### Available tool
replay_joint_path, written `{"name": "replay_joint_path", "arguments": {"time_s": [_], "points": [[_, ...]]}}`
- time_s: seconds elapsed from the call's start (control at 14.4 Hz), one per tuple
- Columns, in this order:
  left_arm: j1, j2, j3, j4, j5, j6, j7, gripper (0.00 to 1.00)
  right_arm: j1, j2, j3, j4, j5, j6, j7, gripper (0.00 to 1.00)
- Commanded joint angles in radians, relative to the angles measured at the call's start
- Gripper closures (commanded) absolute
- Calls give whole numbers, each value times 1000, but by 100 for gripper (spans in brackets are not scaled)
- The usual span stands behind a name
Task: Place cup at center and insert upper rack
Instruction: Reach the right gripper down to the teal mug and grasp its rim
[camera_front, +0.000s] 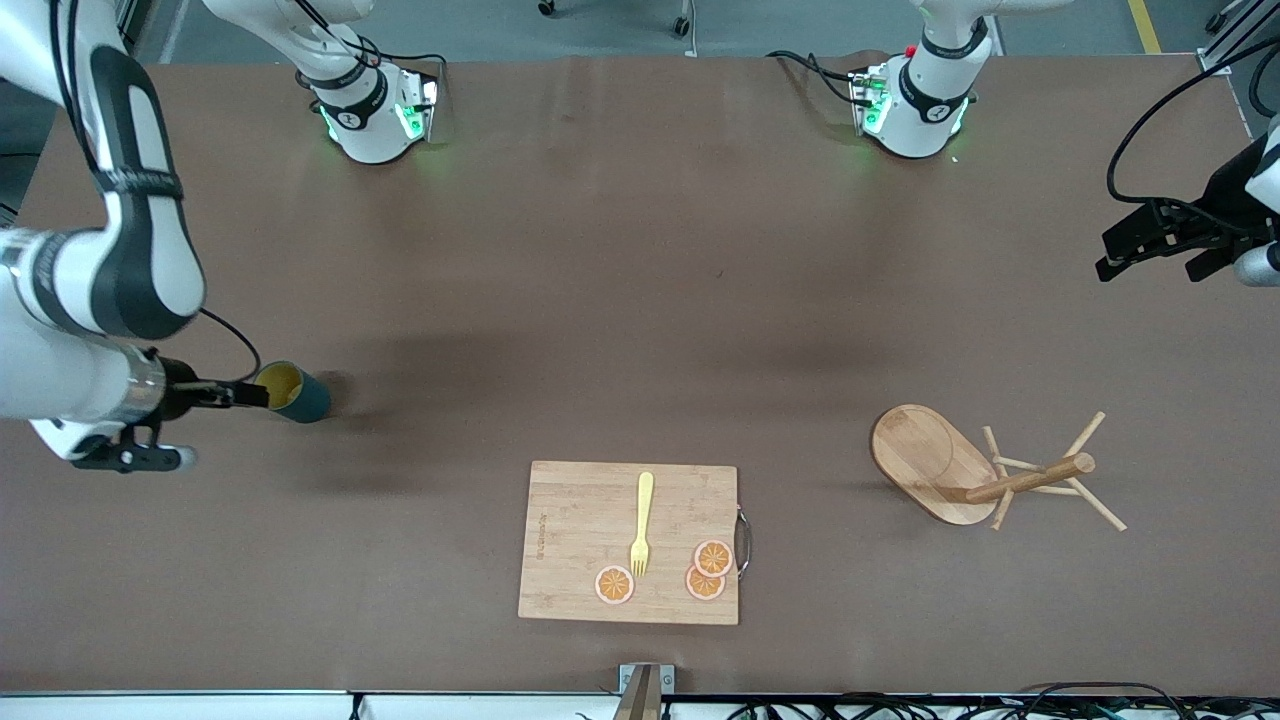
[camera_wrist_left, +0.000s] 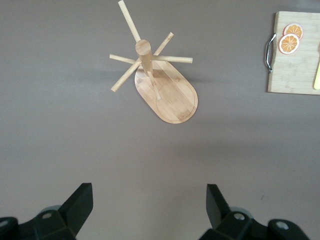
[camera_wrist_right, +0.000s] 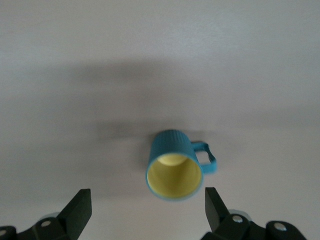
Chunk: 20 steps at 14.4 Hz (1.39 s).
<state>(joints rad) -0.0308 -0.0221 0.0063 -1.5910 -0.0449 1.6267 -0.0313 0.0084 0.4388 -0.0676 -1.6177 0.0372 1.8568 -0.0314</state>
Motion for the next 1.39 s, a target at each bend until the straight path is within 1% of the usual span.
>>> {"name": "replay_joint_path", "arguments": {"time_s": [0.0, 0.14, 0.42, 0.55, 0.62, 0.69, 0.83, 0.97, 1.11, 1.18, 1.25, 1.32], "points": [[2, 2, -2, 6, -4, 2, -6, 0, 10, 55, 0, -33, 21, 51, -8, 0], [5, 1, -2, 8, -7, 2, -2, 0, 47, 52, -1, -89, 20, 50, -8, 0], [0, 1, -2, 8, -6, -1, -4, 0, 44, 28, -1, -163, 20, 44, -8, 0], [-3, 2, -3, 6, -6, -2, -4, 0, 45, 24, -1, -178, 20, 53, -8, 0], [-3, 1, -2, 6, -6, -4, -6, 0, 47, 24, -1, -182, 20, 55, -8, 2], [-3, 2, -2, 5, -6, -4, -4, 0, 45, 26, -1, -183, 20, 55, -8, 11], [-4, 2, -3, 3, -4, -5, -4, 0, 44, 28, -1, -189, 20, 52, -8, 18], [-4, 2, -3, 3, -4, -7, -2, 0, 42, 29, -1, -212, 20, 73, -8, 23], [-4, 2, -3, 3, -4, -7, -2, 0, 42, 29, -3, -229, 20, 99, -8, 25], [-4, 5, -3, 2, -4, -7, -2, 0, 41, 29, -3, -231, 18, 105, -8, 28], [-4, 7, -3, 2, -6, -7, 2, 0, 41, 31, -3, -231, 15, 107, -8, 34], [-3, 7, -3, 2, -6, -7, 4, 0, 41, 32, -3, -229, 10, 107, -8, 47]]}}
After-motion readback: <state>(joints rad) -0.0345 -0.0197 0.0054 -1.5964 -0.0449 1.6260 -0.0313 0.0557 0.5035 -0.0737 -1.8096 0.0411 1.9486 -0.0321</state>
